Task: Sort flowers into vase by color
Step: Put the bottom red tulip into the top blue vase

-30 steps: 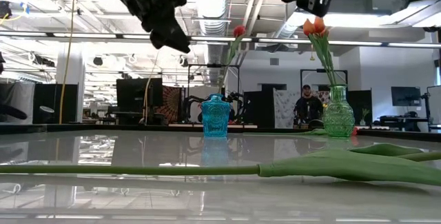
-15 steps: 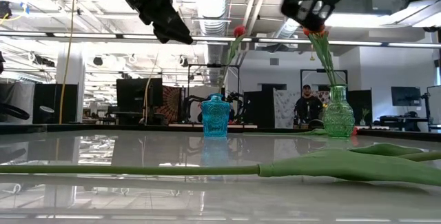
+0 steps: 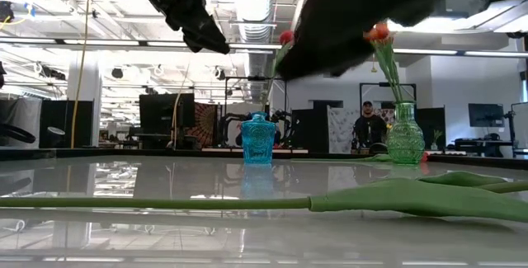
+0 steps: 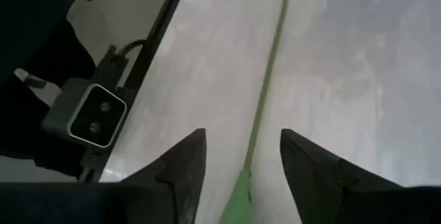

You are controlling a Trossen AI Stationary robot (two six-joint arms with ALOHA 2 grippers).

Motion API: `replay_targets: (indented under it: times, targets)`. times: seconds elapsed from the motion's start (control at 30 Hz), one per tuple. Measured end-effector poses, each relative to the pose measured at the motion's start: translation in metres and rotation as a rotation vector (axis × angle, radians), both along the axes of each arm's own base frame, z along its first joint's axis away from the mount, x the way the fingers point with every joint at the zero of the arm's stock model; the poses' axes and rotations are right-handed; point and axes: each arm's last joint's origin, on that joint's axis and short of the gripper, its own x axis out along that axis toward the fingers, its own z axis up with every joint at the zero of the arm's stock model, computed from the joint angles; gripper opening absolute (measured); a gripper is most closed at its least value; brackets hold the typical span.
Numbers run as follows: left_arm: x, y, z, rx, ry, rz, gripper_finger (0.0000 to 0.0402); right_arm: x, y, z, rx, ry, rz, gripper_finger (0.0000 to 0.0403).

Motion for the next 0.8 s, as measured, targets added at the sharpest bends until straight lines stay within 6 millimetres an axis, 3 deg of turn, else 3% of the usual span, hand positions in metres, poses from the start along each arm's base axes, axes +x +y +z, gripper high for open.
replay_targets:
  times: [0.2, 0.47, 0.67, 0.8]
  targets:
    - [-0.001, 0.000, -0.001, 0.008, 0.010, -0.008, 0.0135, 0.006, 0.008, -0.024, 0.014, 0.021, -0.013, 0.0228]
    - [-0.001, 0.000, -0.001, 0.035, 0.013, -0.031, 0.0135, 0.001, 0.018, -0.024, -0.084, -0.034, -0.058, 0.0224]
    - [-0.001, 0.000, -0.001, 0.040, 0.010, -0.034, 0.0135, 0.004, 0.030, -0.049, -0.071, -0.034, -0.047, 0.0224]
    - [-0.001, 0.000, -0.001, 0.039, 0.012, -0.035, 0.0135, 0.012, 0.035, -0.060, -0.153, -0.022, -0.100, 0.0224]
